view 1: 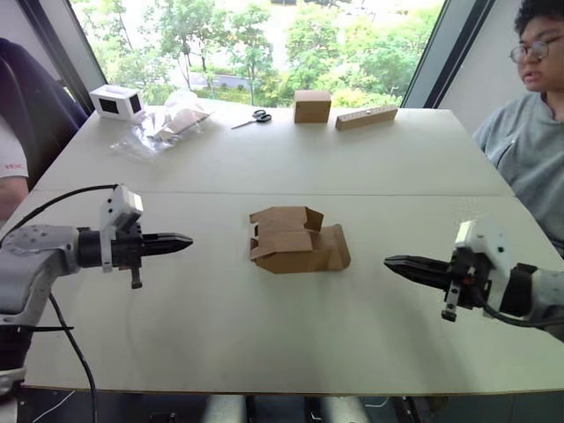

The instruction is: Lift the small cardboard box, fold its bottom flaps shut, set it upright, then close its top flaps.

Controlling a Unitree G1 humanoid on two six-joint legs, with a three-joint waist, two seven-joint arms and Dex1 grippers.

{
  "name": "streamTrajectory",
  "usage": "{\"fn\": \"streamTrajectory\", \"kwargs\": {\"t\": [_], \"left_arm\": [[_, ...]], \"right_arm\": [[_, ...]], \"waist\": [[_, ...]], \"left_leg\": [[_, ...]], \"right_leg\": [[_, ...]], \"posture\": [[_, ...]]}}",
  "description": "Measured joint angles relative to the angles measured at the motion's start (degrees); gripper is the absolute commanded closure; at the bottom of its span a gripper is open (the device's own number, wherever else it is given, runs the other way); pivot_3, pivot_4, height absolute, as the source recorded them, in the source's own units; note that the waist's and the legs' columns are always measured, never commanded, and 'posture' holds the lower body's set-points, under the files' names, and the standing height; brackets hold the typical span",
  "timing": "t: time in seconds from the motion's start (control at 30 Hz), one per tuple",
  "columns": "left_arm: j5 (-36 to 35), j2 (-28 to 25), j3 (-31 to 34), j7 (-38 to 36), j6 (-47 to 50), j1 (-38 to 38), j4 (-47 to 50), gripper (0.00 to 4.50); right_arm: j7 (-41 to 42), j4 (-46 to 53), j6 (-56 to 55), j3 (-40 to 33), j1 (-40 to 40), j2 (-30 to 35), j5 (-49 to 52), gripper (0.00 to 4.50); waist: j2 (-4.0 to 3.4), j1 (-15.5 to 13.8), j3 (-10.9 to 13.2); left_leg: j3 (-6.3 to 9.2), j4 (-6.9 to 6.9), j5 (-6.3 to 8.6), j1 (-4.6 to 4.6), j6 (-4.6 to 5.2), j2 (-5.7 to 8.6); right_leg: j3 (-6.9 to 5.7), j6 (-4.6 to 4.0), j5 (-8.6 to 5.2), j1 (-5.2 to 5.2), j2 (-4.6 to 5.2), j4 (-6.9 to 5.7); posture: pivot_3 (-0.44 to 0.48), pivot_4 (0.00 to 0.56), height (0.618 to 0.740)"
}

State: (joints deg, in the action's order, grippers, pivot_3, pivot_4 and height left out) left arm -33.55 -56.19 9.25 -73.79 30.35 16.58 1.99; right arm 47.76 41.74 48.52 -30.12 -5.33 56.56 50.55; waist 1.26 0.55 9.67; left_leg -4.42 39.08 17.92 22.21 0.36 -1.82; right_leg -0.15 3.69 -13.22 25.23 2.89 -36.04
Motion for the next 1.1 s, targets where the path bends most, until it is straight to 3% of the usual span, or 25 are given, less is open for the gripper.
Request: {"fn": "streamTrajectory", "kwargs": {"t": [0.63,0.97,1.1], "left_arm": [[-0.34,1.65,-1.72,0.51,4.15,4.61,0.72,4.48],[-1.99,4.17,-5.01,2.39,15.0,11.15,-3.41,4.48],[-3.52,8.19,-6.47,3.75,22.05,13.89,-7.29,3.39]], "right_arm": [[-4.85,1.03,1.18,0.84,2.89,0.8,3.18,4.5],[-8.38,2.45,1.24,2.25,3.46,0.78,4.7,4.5],[-9.7,2.96,1.23,3.35,4.03,0.66,5.06,4.5]], "waist": [[0.04,0.11,0.01],[0.04,-0.04,0.01],[0.07,0.03,0.01]], "left_leg": [[0.01,0.05,-0.01,0.07,0.0,0.0],[0.03,0.09,-0.01,0.08,0.0,0.01],[0.04,0.12,-0.01,0.08,0.0,0.0]], "right_leg": [[0.0,0.04,0.03,0.05,-0.06,-0.03],[0.03,0.09,0.05,0.03,-0.09,-0.05],[0.03,0.13,0.08,0.02,-0.13,-0.05]], "posture": [[0.0,0.15,0.74],[0.0,0.15,0.74],[0.0,0.15,0.74]]}}
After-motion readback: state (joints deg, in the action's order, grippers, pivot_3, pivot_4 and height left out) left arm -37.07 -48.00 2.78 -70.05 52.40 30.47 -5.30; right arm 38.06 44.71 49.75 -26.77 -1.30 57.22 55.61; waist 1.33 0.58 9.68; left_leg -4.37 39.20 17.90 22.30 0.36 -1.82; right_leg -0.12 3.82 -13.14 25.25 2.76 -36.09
